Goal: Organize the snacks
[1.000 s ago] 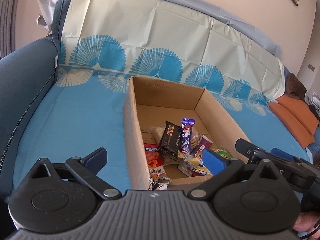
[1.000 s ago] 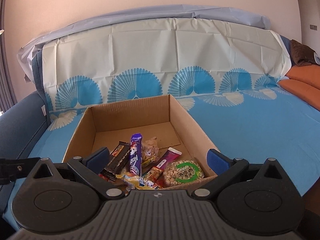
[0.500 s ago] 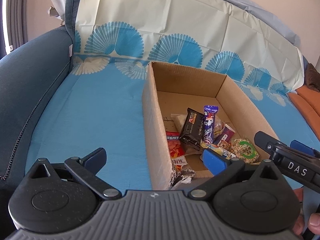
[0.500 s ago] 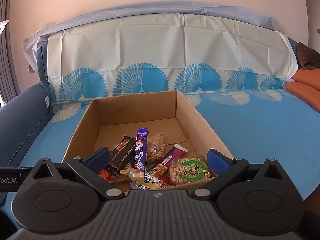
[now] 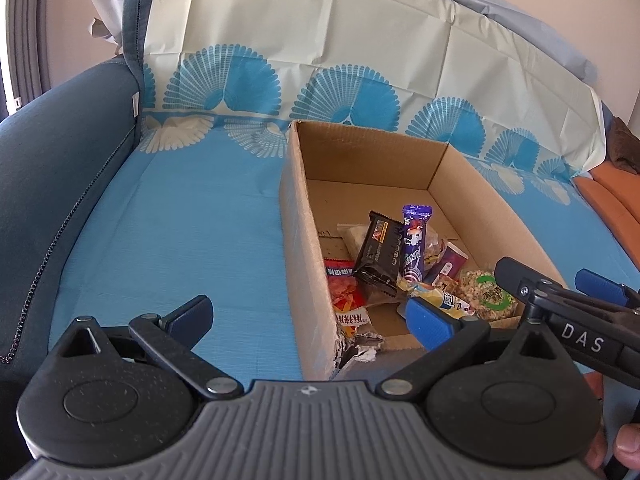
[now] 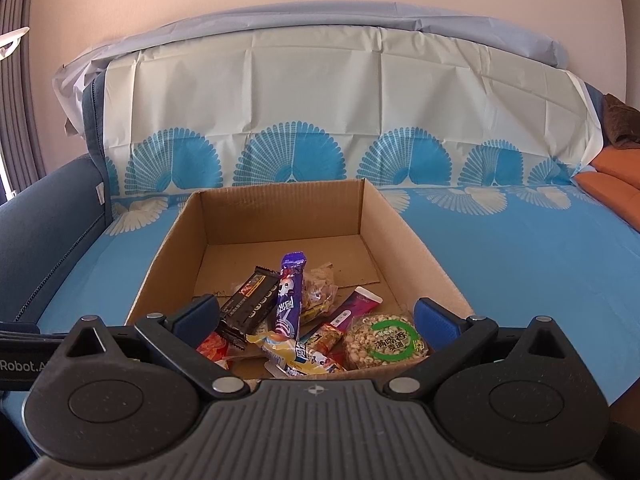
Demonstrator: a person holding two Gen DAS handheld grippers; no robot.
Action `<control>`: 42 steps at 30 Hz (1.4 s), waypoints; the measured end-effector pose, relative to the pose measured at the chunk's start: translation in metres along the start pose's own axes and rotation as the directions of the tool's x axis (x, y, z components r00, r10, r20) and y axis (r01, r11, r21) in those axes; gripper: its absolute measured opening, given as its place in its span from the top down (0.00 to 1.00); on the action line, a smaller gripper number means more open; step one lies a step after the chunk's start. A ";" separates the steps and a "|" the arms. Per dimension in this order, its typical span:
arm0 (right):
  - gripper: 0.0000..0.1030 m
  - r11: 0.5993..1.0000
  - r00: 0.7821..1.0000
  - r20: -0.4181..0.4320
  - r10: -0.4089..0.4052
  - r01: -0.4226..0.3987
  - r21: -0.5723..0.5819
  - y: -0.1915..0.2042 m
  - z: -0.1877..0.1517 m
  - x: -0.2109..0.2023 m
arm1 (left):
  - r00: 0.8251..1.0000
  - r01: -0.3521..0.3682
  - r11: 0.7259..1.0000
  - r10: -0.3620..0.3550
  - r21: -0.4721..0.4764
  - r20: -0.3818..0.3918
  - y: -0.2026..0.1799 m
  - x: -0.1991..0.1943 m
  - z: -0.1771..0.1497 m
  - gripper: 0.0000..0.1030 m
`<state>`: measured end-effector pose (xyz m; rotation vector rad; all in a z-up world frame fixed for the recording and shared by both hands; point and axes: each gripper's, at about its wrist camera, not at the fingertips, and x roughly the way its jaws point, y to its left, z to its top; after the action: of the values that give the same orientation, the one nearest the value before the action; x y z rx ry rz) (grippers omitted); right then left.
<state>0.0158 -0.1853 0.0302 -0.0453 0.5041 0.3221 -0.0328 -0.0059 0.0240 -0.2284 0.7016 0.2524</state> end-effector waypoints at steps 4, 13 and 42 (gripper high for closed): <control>0.01 1.000 1.000 0.000 0.000 0.000 0.000 0.000 0.000 0.001 | 1.000 0.001 1.000 -0.001 0.003 0.001 -0.001 0.000 0.000 0.00; 0.01 1.000 1.000 -0.002 -0.001 0.001 0.001 -0.002 0.000 0.002 | 1.000 0.008 1.000 -0.008 0.005 0.002 -0.003 -0.001 -0.001 0.00; 0.01 1.000 1.000 -0.002 -0.007 0.007 0.003 -0.002 0.000 0.003 | 1.000 0.014 1.000 -0.014 0.017 0.004 -0.005 0.000 -0.003 0.00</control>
<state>0.0188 -0.1869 0.0289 -0.0444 0.5068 0.3145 -0.0330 -0.0118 0.0228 -0.2166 0.6980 0.2333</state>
